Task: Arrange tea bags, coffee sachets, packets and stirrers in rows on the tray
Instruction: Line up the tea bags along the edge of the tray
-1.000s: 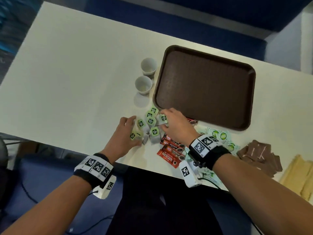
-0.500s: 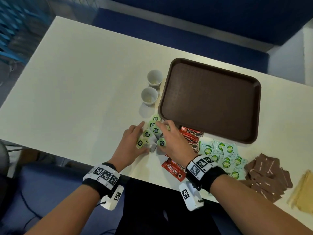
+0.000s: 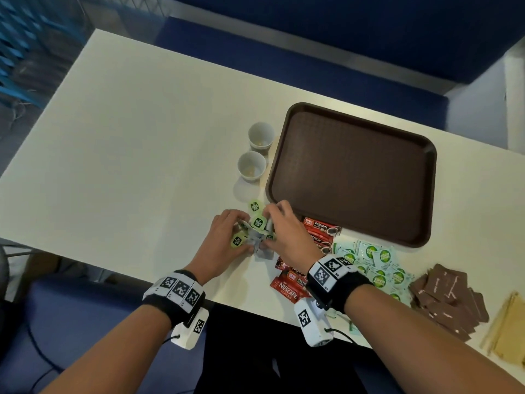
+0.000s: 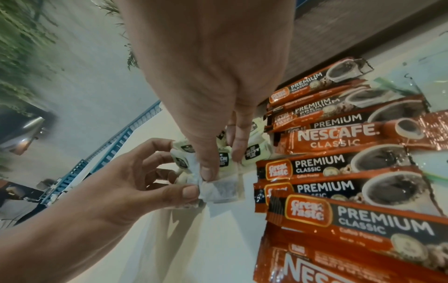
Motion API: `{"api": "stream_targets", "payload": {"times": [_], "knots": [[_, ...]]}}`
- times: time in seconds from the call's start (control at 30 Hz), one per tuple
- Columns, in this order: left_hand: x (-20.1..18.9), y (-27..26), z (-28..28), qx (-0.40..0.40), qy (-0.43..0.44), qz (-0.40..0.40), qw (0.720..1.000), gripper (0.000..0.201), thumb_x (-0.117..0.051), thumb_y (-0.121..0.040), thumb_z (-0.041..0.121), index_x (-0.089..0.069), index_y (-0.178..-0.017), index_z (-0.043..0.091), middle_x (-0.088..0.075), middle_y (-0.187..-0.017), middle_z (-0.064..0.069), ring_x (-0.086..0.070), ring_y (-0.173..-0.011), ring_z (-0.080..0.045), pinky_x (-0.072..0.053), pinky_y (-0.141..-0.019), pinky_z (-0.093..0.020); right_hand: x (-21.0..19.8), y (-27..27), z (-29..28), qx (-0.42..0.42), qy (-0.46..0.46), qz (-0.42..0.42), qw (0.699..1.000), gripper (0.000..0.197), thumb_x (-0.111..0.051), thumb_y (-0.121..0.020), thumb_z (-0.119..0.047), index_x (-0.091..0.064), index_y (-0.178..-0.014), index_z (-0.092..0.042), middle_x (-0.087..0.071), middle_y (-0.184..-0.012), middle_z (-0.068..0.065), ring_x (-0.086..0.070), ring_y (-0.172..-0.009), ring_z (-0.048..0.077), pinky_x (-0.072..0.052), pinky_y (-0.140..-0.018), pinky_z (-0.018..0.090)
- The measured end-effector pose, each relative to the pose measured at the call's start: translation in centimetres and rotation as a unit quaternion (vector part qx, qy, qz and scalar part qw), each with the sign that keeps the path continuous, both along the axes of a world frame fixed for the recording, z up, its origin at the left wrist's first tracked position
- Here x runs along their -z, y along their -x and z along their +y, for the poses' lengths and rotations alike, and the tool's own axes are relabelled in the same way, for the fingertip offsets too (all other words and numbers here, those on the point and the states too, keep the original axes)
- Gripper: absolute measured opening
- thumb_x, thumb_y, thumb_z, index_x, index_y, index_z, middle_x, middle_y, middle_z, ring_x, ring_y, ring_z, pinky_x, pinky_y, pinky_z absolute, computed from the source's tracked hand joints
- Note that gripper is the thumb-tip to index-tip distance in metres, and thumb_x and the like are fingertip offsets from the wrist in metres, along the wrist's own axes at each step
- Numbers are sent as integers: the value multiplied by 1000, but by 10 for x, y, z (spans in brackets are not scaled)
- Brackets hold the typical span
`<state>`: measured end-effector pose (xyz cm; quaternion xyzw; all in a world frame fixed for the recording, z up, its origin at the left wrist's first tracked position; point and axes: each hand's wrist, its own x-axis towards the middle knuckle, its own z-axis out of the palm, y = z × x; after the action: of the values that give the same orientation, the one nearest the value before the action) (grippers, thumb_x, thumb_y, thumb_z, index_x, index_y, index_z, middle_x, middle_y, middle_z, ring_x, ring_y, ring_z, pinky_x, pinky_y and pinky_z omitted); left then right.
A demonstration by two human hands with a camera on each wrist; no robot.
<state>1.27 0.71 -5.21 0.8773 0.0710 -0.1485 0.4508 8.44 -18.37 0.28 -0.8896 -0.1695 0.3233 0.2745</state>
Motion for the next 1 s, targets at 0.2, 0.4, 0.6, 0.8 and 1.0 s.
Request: {"api": "stream_targets", "payload": {"times": [0.2, 0.4, 0.6, 0.8, 1.0], "knots": [[-1, -6, -1, -36, 65, 21, 997, 66, -90, -85, 24, -46, -130, 45, -67, -116, 3, -64, -106, -14, -54, -89, -30, 1, -9, -2, 5, -14, -1, 1000, 43, -87, -86, -19, -53, -111, -26, -48, -117, -7, -58, -105, 14, -43, -85, 25], [-8, -7, -5, -37, 68, 3, 997, 41, -81, -94, 31, -58, -127, 39, -65, -119, 16, -60, -113, -11, -53, -94, -35, 1, -15, -11, 47, -54, 31, 997, 34, -87, -88, -28, -67, -117, -28, -52, -116, -9, -57, -109, 12, -40, -81, 14], [-17, -10, -14, -67, 80, -22, 994, 32, -83, -93, 25, -66, -119, 29, -70, -112, 14, -66, -102, -4, -52, -87, -21, 2, -14, -11, 65, -75, -3, 995, 15, -75, -99, -27, -74, -114, -24, -57, -113, -8, -59, -107, 7, -42, -80, 9], [-24, -20, -14, -84, 95, -9, 992, 29, -86, -90, 25, -71, -114, 31, -59, -117, 6, -59, -109, 1, -43, -91, -8, 6, -16, -16, 118, -129, 13, 984, 7, -78, -97, -22, -75, -100, -27, -61, -103, -10, -68, -100, 14, -65, -80, 41], [-52, -31, -22, -96, 229, 35, 968, 19, -72, -104, 22, -61, -119, 18, -73, -107, 8, -71, -100, -8, -58, -85, -25, -9, -25, -23, 157, -144, 8, 977, 9, -80, -95, -24, -77, -104, -26, -68, -104, -12, -69, -100, 9, -63, -88, 39]]}}
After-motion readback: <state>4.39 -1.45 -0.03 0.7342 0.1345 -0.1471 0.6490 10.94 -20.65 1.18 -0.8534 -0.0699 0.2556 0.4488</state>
